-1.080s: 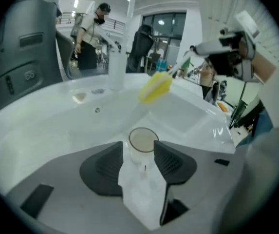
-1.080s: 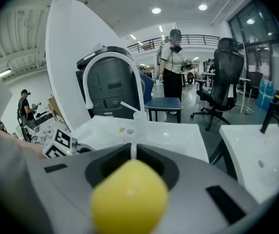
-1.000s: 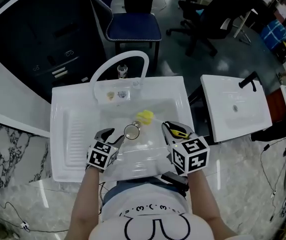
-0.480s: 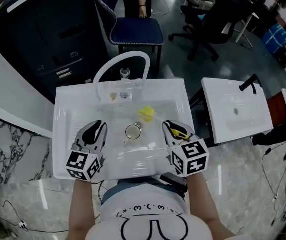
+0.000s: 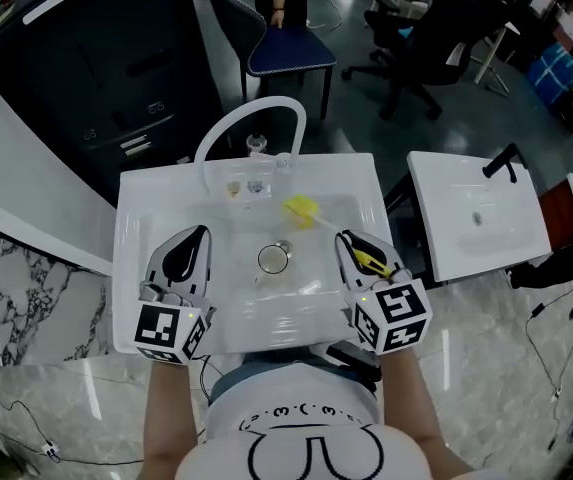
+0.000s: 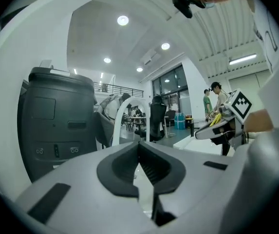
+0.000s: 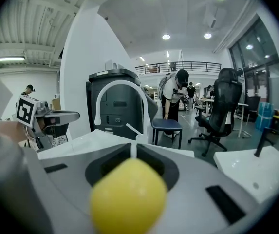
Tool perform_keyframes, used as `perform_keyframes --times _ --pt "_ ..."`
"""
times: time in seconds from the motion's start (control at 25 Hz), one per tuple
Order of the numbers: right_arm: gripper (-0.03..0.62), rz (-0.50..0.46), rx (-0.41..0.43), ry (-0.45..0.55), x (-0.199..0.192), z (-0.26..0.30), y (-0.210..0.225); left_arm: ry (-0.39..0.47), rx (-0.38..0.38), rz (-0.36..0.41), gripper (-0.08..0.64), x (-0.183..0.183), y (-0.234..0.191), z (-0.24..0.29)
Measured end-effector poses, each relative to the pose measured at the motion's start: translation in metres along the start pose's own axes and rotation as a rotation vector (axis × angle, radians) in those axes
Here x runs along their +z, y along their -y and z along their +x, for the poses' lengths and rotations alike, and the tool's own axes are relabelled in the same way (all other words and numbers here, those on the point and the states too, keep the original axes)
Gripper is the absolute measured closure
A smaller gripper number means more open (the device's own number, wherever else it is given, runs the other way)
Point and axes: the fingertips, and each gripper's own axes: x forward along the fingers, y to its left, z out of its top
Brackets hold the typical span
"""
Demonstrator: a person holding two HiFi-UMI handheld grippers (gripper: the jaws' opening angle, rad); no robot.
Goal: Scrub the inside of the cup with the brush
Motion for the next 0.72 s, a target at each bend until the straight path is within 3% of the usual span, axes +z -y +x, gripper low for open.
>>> perform_keyframes --times 0.72 --pt "0.551 -0.060 -0.017 0.074 0.023 -0.019 -0.005 0.063 0.060 0.034 0.545 0.026 0.006 -0.005"
